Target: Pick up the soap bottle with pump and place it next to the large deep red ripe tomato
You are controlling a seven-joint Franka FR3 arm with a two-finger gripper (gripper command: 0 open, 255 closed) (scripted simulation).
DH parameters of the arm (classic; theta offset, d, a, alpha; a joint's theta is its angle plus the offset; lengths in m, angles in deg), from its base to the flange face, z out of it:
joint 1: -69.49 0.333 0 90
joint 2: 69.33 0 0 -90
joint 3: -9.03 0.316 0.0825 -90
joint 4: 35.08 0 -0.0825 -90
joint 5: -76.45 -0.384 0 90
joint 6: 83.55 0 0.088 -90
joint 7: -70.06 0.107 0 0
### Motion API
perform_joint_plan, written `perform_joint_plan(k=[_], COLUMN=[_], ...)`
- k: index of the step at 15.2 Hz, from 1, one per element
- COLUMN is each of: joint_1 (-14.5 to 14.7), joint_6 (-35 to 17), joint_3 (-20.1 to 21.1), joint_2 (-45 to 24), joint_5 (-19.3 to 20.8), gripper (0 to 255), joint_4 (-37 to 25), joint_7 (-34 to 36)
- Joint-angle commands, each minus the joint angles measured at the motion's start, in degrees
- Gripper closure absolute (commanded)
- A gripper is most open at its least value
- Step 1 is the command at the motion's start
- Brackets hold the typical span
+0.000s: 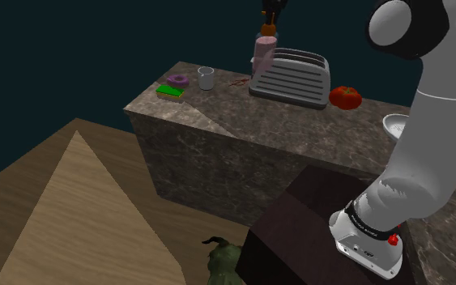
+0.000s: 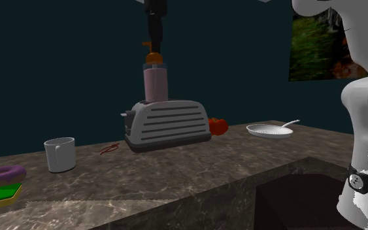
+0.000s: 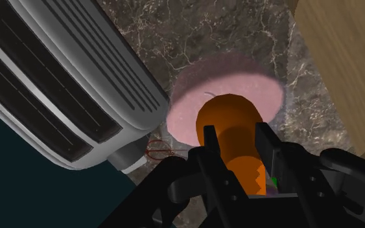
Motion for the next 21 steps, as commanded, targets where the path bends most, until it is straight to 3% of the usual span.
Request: perform_joint_plan(k=[1, 4, 7, 11, 21], joint_1=[-0.38, -1.15, -1.92, -3.63, -9.05], joint_6=[2.57, 6.31, 2.69, -0.01, -2.73], joint_3=[0.00, 0.03, -1.00, -2.50, -7.39], joint_2=[-1.41, -3.92, 2.96, 9.50, 19.56], joint_5=[-0.34, -0.96, 0.25, 1.50, 3.99], gripper=[255, 255, 255, 255, 255], joint_4=[-3.96, -10.19, 0.31, 9.52, 22.12], joint_7=[0.01, 0.00, -2.93, -6.91, -17.94])
